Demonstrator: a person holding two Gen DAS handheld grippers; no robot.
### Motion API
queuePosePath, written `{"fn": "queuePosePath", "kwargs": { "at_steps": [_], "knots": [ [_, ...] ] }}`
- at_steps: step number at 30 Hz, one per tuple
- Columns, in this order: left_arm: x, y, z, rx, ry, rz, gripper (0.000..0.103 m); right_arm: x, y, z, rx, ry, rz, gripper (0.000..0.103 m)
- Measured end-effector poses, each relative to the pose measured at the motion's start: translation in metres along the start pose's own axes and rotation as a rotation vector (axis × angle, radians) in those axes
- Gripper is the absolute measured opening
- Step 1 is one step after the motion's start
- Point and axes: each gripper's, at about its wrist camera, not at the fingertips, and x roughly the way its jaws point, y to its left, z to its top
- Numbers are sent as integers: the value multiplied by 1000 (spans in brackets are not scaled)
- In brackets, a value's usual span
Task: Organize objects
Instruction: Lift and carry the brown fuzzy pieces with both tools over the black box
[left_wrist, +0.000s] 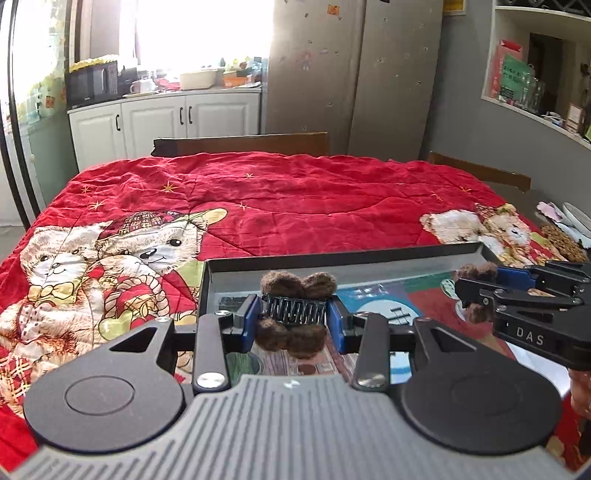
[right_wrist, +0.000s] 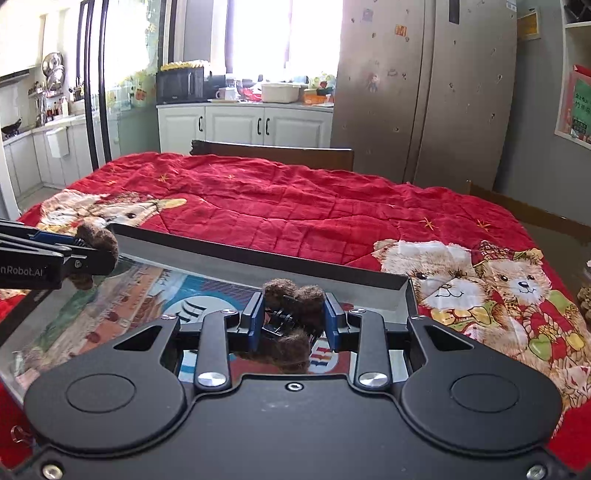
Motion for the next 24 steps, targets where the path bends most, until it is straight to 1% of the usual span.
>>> {"fn": "queuePosePath", "kwargs": {
  "at_steps": [6,10,24],
  "knots": [
    [20,-3,1,6,22,14,43,21,-7,2,21,36,3,32],
    [30,-3,-2,15,46,24,43,28,-7,2,16,61,8,32],
    [42,-3,-1,24,92,34,42,37,-2,3,-6,112,15,32]
  ]
}}
